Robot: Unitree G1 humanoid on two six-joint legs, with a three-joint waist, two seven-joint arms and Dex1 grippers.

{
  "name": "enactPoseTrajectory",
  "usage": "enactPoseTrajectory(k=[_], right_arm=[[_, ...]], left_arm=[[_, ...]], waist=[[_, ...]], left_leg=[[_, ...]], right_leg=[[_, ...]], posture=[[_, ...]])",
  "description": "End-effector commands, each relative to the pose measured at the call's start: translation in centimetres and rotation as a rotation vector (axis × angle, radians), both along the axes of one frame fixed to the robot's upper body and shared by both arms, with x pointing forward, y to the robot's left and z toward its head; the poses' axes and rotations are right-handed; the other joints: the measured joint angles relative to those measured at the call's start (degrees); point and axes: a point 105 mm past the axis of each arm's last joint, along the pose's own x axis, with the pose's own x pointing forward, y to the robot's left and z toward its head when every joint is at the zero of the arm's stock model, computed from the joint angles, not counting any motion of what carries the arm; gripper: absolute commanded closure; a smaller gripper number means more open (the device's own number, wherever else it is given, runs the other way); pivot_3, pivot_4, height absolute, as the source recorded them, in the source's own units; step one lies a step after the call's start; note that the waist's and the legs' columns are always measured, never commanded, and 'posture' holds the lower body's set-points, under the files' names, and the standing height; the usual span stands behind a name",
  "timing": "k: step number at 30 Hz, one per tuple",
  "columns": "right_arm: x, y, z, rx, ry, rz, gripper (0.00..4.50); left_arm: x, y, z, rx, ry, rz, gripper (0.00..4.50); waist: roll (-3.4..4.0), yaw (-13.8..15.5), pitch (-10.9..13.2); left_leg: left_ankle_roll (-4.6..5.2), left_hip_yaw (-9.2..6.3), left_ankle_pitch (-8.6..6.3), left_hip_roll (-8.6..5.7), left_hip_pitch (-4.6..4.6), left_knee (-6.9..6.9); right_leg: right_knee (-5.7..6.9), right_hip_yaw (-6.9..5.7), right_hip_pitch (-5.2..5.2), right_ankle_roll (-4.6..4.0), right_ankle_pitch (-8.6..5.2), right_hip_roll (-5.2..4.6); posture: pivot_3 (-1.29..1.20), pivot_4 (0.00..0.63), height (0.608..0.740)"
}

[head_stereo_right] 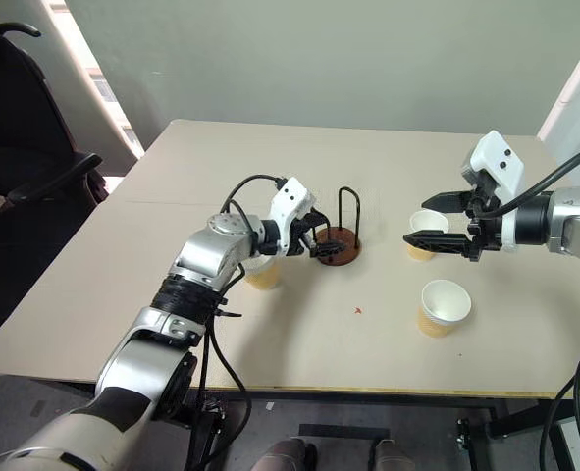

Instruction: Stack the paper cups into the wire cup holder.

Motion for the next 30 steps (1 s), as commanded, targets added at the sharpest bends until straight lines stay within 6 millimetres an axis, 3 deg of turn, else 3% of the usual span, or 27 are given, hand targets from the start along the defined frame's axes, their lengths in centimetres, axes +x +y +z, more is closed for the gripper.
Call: enactPoseTrajectory(k=[1,8,11,12,19,30], right_arm=[[-0.5,-0.1,1.2,0.014,-0.063,0.001,0.74],[-0.8,-0.4,1.1,0.012,-0.065,-0.013,0.74],[-1.2,-0.6,1.2,0.004,-0.067,-0.014,0.74],[-1.4,-0.8,1.3,-0.005,-0.07,-0.011,0.74],[-2.3,-1.8,1.5,-0.029,-0.057,-0.01,0.74],[-4.4,-3.8,1.8,-0.111,0.013,-0.014,0.74]], left_arm=[[0.4,-0.7,2.2,-0.027,-0.075,-0.007,0.64],[0.3,-0.4,3.2,-0.029,-0.11,-0.025,3.12],[-0.5,0.4,3.8,-0.01,-0.129,-0.068,4.27],[-1.2,0.6,4.0,-0.003,-0.128,-0.111,4.46],[-6.4,1.5,3.8,0.03,-0.121,-0.413,4.46],[-8.9,-0.6,2.0,-0.023,-0.055,-0.525,4.46]], waist=[[0.0,0.0,0.0],[0.0,0.0,0.0],[-0.01,0.0,0.0],[-0.01,0.0,0.0],[-0.01,0.2,0.0],[0.0,0.4,0.0]], left_leg=[[0.0,0.01,0.0,0.0,0.0,0.0],[0.02,0.04,-0.01,0.0,0.0,0.02],[0.02,0.05,-0.01,0.0,0.0,0.02],[0.02,0.04,0.0,0.0,-0.01,0.02],[0.16,0.07,-0.1,-0.04,-0.05,0.04],[0.4,0.08,-0.26,-0.07,-0.08,0.36]], right_leg=[[-0.01,0.01,0.0,0.01,0.01,0.0],[-0.01,0.02,0.01,0.05,0.0,0.0],[-0.01,0.02,0.0,0.06,0.0,0.01],[-0.02,0.02,0.0,0.06,-0.01,0.01],[-0.07,0.06,0.01,0.16,-0.11,0.01],[-0.04,0.05,0.13,0.17,-0.11,-0.08]], posture=[[0.0,0.15,0.74],[0.0,0.15,0.74],[0.0,0.15,0.74],[0.0,0.15,0.74],[0.0,0.15,0.74],[0.0,0.15,0.74]])
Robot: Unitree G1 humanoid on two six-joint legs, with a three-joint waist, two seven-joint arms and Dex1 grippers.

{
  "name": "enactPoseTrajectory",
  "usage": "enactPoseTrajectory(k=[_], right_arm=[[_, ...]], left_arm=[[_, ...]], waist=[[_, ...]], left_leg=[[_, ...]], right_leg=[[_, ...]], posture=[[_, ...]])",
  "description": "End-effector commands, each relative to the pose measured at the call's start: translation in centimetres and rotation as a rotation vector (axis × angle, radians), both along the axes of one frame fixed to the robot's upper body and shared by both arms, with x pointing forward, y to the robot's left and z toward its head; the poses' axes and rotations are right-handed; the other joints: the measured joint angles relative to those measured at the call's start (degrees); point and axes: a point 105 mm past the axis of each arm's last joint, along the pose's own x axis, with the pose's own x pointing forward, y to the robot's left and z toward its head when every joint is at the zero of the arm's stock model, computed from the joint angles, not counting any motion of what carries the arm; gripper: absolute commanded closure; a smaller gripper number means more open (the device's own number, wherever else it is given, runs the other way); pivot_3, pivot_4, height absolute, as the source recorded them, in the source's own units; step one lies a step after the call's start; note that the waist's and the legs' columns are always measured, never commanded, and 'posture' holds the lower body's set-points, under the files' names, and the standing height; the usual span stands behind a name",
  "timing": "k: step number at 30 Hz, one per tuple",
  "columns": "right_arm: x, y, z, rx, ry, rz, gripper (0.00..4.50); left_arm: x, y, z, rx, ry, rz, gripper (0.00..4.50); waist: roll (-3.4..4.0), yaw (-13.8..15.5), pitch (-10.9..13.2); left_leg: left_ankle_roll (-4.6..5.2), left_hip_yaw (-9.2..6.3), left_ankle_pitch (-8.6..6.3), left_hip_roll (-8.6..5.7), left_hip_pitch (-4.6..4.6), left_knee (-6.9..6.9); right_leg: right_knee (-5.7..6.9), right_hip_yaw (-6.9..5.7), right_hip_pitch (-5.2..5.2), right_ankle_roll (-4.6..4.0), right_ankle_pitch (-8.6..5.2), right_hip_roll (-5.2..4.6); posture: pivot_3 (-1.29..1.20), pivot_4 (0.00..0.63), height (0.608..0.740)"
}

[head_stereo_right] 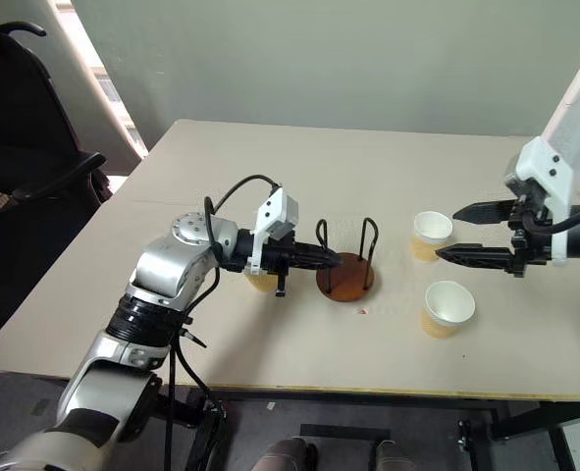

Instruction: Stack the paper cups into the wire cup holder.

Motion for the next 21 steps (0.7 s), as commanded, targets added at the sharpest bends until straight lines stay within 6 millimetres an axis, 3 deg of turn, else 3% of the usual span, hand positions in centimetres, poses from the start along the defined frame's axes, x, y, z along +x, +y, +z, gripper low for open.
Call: enactPoseTrajectory(k=[1,7,20,21], right_arm=[[-1.2,-0.5,1.0,-0.041,-0.026,0.014,0.74],[-2.3,-0.8,1.1,-0.085,0.008,0.041,0.74],[-1.6,0.6,0.9,-0.072,-0.01,0.094,0.74],[-1.4,0.8,0.8,-0.07,-0.011,0.1,0.74]], left_arm=[[-0.7,-0.8,0.8,-0.029,-0.027,-0.042,4.46],[-1.2,-1.2,0.0,-0.017,0.002,-0.074,4.46],[-1.4,-1.2,-2.9,0.038,0.068,-0.08,4.46],[-1.3,-1.1,-3.1,0.049,0.057,-0.074,4.19]], waist=[[0.0,0.0,0.0],[0.01,-0.2,0.0],[0.01,-0.2,0.0],[0.01,-0.2,0.0]], left_leg=[[0.0,0.0,0.0,0.0,0.01,0.01],[0.01,0.03,0.0,0.0,0.0,0.03],[0.07,0.03,-0.03,-0.02,0.02,0.21],[0.1,0.03,-0.05,-0.02,0.02,0.21]], right_leg=[[0.01,0.0,0.0,0.0,0.0,0.0],[0.01,0.03,0.01,0.08,-0.07,0.01],[-0.02,0.07,0.12,0.29,-0.19,0.01],[-0.01,0.07,0.13,0.29,-0.19,0.01]], posture=[[0.0,0.15,0.74],[0.0,0.15,0.74],[0.0,0.15,0.74],[0.0,0.15,0.74]])
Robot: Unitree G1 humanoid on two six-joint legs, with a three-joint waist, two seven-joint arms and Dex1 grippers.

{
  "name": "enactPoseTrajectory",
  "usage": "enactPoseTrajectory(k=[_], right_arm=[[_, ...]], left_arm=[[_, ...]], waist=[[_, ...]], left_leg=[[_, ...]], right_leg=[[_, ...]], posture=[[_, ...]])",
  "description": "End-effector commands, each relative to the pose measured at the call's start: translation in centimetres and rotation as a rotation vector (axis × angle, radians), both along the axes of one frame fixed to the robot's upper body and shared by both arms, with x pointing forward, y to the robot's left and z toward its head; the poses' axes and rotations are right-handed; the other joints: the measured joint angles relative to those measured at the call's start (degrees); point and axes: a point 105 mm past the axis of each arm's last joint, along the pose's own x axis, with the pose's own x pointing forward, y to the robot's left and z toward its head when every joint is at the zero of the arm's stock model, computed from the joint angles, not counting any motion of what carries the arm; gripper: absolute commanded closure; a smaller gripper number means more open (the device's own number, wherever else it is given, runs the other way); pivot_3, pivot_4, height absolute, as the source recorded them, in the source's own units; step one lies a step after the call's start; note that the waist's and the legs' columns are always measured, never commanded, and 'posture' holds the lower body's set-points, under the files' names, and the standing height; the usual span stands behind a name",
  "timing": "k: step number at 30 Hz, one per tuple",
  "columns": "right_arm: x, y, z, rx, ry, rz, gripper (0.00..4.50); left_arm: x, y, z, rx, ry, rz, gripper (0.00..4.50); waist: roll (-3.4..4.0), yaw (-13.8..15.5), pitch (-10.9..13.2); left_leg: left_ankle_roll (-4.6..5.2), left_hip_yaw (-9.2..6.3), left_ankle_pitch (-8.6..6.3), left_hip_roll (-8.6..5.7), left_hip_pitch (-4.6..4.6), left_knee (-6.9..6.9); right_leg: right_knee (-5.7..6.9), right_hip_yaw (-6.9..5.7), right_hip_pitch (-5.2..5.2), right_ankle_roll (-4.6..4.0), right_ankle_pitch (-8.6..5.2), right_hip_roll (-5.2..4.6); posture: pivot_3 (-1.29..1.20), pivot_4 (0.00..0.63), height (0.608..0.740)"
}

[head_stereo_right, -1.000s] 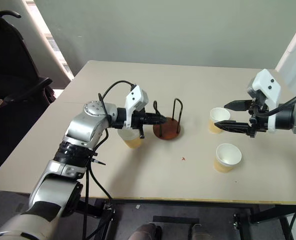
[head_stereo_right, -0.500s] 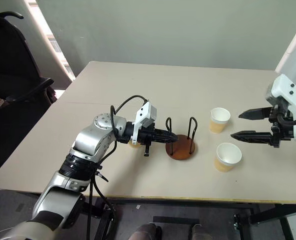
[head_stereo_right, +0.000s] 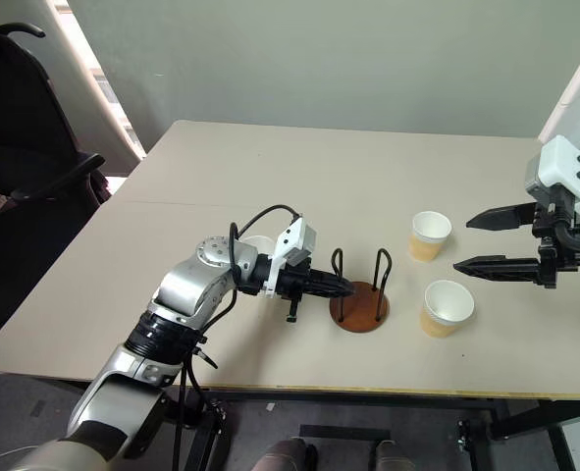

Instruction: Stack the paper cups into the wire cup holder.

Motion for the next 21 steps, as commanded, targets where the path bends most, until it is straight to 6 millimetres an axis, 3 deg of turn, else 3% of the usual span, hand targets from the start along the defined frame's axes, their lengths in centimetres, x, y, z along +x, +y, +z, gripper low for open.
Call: enactPoseTrajectory(k=[1,3,10,14,17,21], right_arm=[[0.1,0.8,0.7,0.0,-0.044,0.034,0.74],[0.4,1.1,0.6,0.004,-0.05,0.045,0.74],[1.9,1.9,0.2,-0.012,-0.06,0.082,0.74],[3.6,2.0,0.1,-0.02,-0.077,0.076,0.74],[5.7,1.7,0.1,-0.04,-0.1,0.06,0.74],[7.9,1.5,0.0,-0.062,-0.114,0.047,0.74]], left_arm=[[0.2,0.2,-0.4,0.037,-0.039,-0.001,3.87],[0.4,0.5,-0.4,0.048,-0.067,0.005,3.38],[0.3,3.1,0.8,0.108,-0.179,0.017,0.83],[-0.5,4.3,2.1,0.091,-0.188,0.025,0.83],[-0.4,5.4,5.1,-0.01,-0.14,0.083,0.83],[0.3,7.2,6.9,-0.016,-0.168,0.158,0.83]], waist=[[0.01,0.0,0.0],[0.01,-0.1,0.0],[0.02,-0.3,0.0],[0.01,-0.4,0.0],[0.01,-0.4,0.0],[0.03,-0.6,0.0]], left_leg=[[0.06,0.0,-0.03,0.0,0.0,0.01],[0.21,0.0,-0.12,-0.01,0.02,0.03],[0.27,-0.01,-0.15,0.01,0.04,0.03],[0.27,-0.01,-0.16,0.0,0.03,0.02],[0.31,-0.04,-0.18,0.0,0.01,0.03],[0.48,-0.07,-0.28,0.03,0.07,0.02]], right_leg=[[0.0,0.0,0.0,0.0,0.0,0.0],[0.02,0.02,0.01,0.01,0.01,0.0],[0.04,0.02,0.0,-0.02,0.02,0.01],[0.02,0.01,-0.01,-0.05,0.01,0.02],[0.04,-0.05,-0.03,-0.15,0.08,0.0],[0.08,-0.07,-0.06,-0.33,0.19,0.0]], posture=[[0.0,0.15,0.74],[0.0,0.15,0.74],[0.0,0.15,0.74],[0.0,0.15,0.74],[0.0,0.15,0.74],[0.0,0.15,0.74]])
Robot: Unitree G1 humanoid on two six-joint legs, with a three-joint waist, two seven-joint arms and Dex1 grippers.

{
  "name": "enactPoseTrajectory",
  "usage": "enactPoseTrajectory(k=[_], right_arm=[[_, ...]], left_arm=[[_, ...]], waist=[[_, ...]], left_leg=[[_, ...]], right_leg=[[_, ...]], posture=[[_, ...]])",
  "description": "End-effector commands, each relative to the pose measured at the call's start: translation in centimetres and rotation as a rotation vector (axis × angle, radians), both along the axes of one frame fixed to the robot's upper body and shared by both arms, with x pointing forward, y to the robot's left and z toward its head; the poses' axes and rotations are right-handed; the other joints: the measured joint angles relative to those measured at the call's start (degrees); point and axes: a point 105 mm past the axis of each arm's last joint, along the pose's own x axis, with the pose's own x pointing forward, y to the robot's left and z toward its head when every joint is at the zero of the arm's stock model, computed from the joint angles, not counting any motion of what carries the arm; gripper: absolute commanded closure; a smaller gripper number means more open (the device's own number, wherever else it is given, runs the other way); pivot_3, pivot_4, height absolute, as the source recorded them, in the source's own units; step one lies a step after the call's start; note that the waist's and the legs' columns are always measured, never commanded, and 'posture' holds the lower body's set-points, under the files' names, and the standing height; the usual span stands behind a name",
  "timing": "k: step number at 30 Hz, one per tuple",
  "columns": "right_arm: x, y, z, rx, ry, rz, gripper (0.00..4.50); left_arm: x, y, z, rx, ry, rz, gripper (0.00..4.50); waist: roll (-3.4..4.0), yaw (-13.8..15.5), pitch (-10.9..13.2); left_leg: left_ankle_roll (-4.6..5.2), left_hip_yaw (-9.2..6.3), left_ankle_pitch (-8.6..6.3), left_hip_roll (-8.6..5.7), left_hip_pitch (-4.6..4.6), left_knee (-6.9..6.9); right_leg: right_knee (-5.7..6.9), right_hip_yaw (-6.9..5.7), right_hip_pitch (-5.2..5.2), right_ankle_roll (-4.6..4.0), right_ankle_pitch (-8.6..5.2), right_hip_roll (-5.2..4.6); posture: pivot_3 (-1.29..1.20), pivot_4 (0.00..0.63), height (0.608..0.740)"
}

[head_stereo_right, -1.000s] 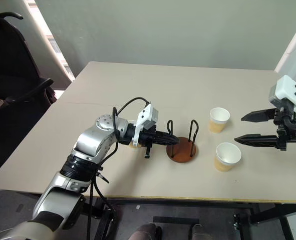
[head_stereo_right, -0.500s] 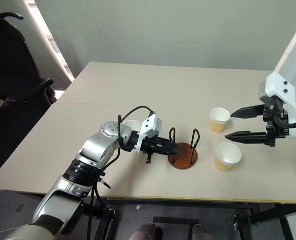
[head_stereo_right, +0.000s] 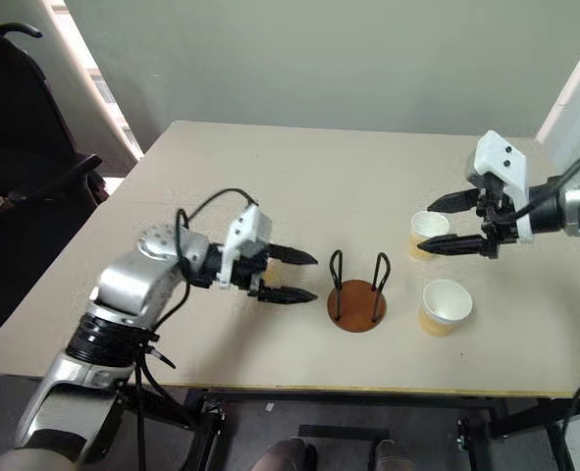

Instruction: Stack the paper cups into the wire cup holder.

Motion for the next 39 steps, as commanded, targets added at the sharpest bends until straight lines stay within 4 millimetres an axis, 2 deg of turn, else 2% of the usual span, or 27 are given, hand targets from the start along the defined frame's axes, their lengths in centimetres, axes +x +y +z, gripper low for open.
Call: enactPoseTrajectory(k=[1,2,6,14,25,28,33,34,39], right_arm=[[1.8,-0.2,0.6,-0.028,-0.043,-0.016,0.74],[2.3,-0.2,0.5,-0.031,-0.036,-0.024,0.74],[4.1,-0.4,-0.9,-0.096,-0.028,-0.046,0.02],[6.4,-0.6,-3.6,-0.248,-0.006,-0.051,0.02],[8.7,-1.8,-6.5,-0.435,0.012,-0.072,0.02],[9.1,-1.6,-6.9,-0.455,0.004,-0.072,0.56],[9.4,-1.0,-6.5,-0.439,-0.008,-0.058,2.24],[9.4,-1.0,-6.5,-0.436,-0.008,-0.057,2.7],[8.8,-1.0,-5.8,-0.401,-0.001,-0.037,4.45]], left_arm=[[0.4,1.4,2.6,-0.012,-0.082,0.056,0.83],[0.6,1.8,2.8,-0.01,-0.092,0.075,0.83],[0.8,2.8,4.1,-0.038,-0.117,0.127,0.79],[0.4,4.1,5.3,-0.045,-0.16,0.164,0.79],[0.5,3.8,5.3,-0.051,-0.172,0.179,0.79],[0.5,3.8,5.2,-0.049,-0.174,0.179,0.79],[0.6,4.0,4.9,-0.036,-0.174,0.177,0.79],[0.6,4.0,4.9,-0.034,-0.173,0.176,0.79],[0.7,4.1,4.7,-0.027,-0.174,0.173,0.79]], waist=[[0.01,-0.2,0.0],[0.02,-0.2,0.0],[0.02,-0.2,0.0],[0.02,-0.2,0.0],[0.03,-0.2,0.0],[0.03,-0.2,0.0],[0.04,-0.2,0.0],[0.03,-0.2,0.0],[0.03,-0.1,0.0]], left_leg=[[0.0,-0.01,0.0,0.01,0.01,-0.02],[-0.01,-0.02,0.01,0.01,0.02,-0.04],[-0.03,-0.06,0.01,0.03,0.02,-0.07],[-0.19,-0.08,-0.02,0.03,-0.03,-0.29],[-0.67,-0.17,0.23,0.06,-0.01,-0.81],[-0.72,-0.17,0.23,0.08,0.0,-0.85],[-0.73,-0.18,0.23,0.08,-0.01,-0.89],[-0.74,-0.18,0.22,0.08,-0.01,-0.89],[-0.8,-0.19,0.23,0.07,-0.01,-0.89]], right_leg=[[0.01,0.0,0.0,-0.02,0.01,0.0],[0.01,0.0,-0.01,-0.06,0.01,0.0],[0.03,-0.04,-0.05,-0.32,-0.09,0.01],[0.02,-0.07,-0.18,-0.28,-0.02,0.01],[0.04,-0.12,-0.39,-0.43,0.0,0.0],[0.05,-0.13,-0.4,-0.45,0.0,0.01],[0.06,-0.13,-0.43,-0.49,0.01,0.01],[0.06,-0.14,-0.43,-0.5,0.01,0.01],[0.05,-0.15,-0.42,-0.55,-0.02,0.01]], posture=[[0.0,0.15,0.74],[0.0,0.15,0.74],[0.0,0.15,0.74],[0.0,0.15,0.74],[0.0,0.15,0.74],[0.0,0.15,0.74],[0.0,0.15,0.74],[0.0,0.15,0.74],[0.0,0.15,0.74]])
